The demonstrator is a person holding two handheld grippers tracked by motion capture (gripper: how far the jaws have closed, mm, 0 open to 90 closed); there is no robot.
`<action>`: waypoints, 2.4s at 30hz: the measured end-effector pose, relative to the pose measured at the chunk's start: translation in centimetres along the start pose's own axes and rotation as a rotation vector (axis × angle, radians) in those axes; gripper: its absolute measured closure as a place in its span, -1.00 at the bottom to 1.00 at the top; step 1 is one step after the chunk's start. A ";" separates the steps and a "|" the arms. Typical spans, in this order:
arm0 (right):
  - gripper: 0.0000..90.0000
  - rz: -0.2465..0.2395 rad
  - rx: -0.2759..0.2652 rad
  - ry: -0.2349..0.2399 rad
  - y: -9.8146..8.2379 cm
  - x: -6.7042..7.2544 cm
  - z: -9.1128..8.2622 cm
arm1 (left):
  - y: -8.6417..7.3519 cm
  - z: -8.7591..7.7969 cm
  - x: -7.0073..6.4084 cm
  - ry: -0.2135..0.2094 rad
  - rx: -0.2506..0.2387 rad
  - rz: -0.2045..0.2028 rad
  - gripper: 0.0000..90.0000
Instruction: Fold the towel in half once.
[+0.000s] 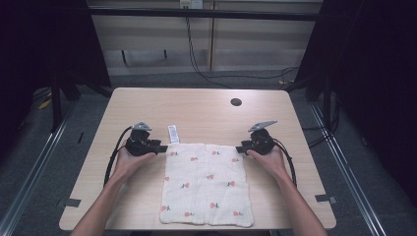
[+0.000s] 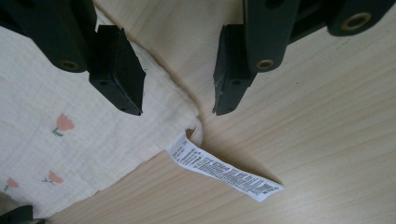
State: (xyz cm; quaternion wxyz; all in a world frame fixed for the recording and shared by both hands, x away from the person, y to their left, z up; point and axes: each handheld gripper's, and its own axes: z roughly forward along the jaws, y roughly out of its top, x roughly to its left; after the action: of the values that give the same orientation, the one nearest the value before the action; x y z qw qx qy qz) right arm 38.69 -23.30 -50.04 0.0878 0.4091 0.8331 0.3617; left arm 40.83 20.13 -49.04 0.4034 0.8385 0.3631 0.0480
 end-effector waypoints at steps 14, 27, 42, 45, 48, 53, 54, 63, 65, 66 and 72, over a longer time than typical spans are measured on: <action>0.85 -0.067 0.003 0.017 -0.2 1.2 0.3 | 0.0 1.2 -0.3 0.023 0.033 0.024 0.10; 0.91 -0.055 0.003 0.021 -0.3 1.2 0.3 | -0.2 2.0 0.0 0.042 -0.005 0.025 0.16; 0.93 -0.040 0.004 0.056 -0.3 1.2 0.3 | 0.3 2.9 -1.3 -0.033 0.033 0.056 0.92; 0.93 -0.018 -0.014 0.072 -0.4 1.0 0.1 | 0.3 2.7 -1.1 -0.045 0.026 0.044 0.92; 0.94 -0.001 -0.048 0.087 -0.3 0.7 -0.5 | 0.5 1.9 -0.8 -0.055 -0.001 0.035 0.92; 0.94 0.014 -0.098 0.092 -0.1 0.6 -1.6 | 0.4 0.5 -1.3 -0.062 -0.053 0.027 0.92; 0.94 0.011 -0.106 0.093 0.0 0.7 -1.8 | 0.4 0.3 -1.3 -0.066 -0.056 0.032 0.92; 0.94 -0.011 -0.158 0.109 1.1 1.0 -2.5 | 1.3 -1.1 -1.6 -0.077 -0.134 0.036 0.92; 0.94 -0.010 -0.171 0.106 1.3 1.0 -2.8 | 1.3 -1.2 -1.7 -0.067 -0.127 0.047 0.92; 0.94 -0.006 -0.178 0.106 1.4 1.0 -2.9 | 1.3 -1.4 -1.7 -0.069 -0.133 0.046 0.92; 0.94 0.007 -0.245 0.108 1.9 1.3 -3.6 | 1.8 -2.9 -1.4 -0.079 -0.199 0.042 0.92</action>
State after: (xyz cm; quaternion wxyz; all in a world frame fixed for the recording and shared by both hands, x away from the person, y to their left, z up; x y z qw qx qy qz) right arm 37.45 -23.47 -45.92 0.0908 0.3781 0.7849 0.4825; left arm 39.75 20.33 -45.52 0.4977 0.8030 0.3226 0.0594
